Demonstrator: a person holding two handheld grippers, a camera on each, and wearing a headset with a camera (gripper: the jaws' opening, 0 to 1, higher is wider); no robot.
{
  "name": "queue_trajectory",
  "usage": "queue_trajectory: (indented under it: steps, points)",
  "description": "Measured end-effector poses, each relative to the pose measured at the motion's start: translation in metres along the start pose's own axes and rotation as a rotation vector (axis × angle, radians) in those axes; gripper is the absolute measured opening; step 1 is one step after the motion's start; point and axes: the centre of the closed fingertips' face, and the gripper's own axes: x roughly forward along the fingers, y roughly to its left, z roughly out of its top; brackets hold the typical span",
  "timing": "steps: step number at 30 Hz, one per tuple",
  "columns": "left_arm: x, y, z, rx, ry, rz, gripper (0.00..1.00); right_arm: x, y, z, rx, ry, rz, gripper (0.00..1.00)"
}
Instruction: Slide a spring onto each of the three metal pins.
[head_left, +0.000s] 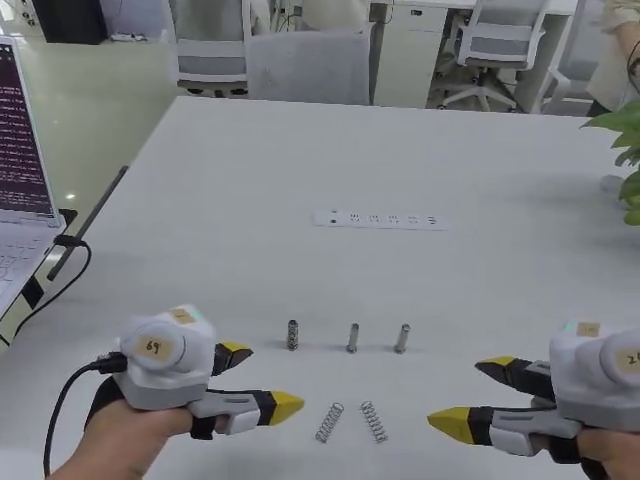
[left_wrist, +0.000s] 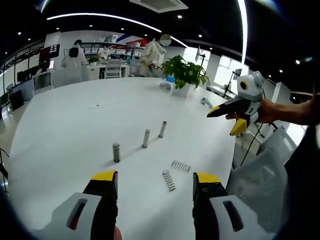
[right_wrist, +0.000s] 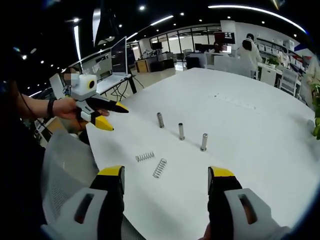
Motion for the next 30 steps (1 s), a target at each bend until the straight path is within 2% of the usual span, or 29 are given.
queue_trajectory:
  steps: [3,6,16,30]
  points:
    - [0.006,-0.004,-0.002,-0.005,0.002,-0.012,0.53,0.0,0.002,-0.002,-0.003,0.007,0.0,0.67]
    - [0.013,-0.01,-0.006,0.008,0.024,-0.028,0.53,0.0,0.004,-0.003,-0.001,0.008,0.0,0.67]
    - [0.031,-0.019,-0.015,0.01,0.053,-0.053,0.52,-0.005,0.003,-0.008,0.009,0.009,-0.005,0.67]
    - [0.061,-0.031,-0.041,0.029,0.137,-0.07,0.46,-0.009,0.006,-0.016,0.027,0.011,-0.008,0.66]
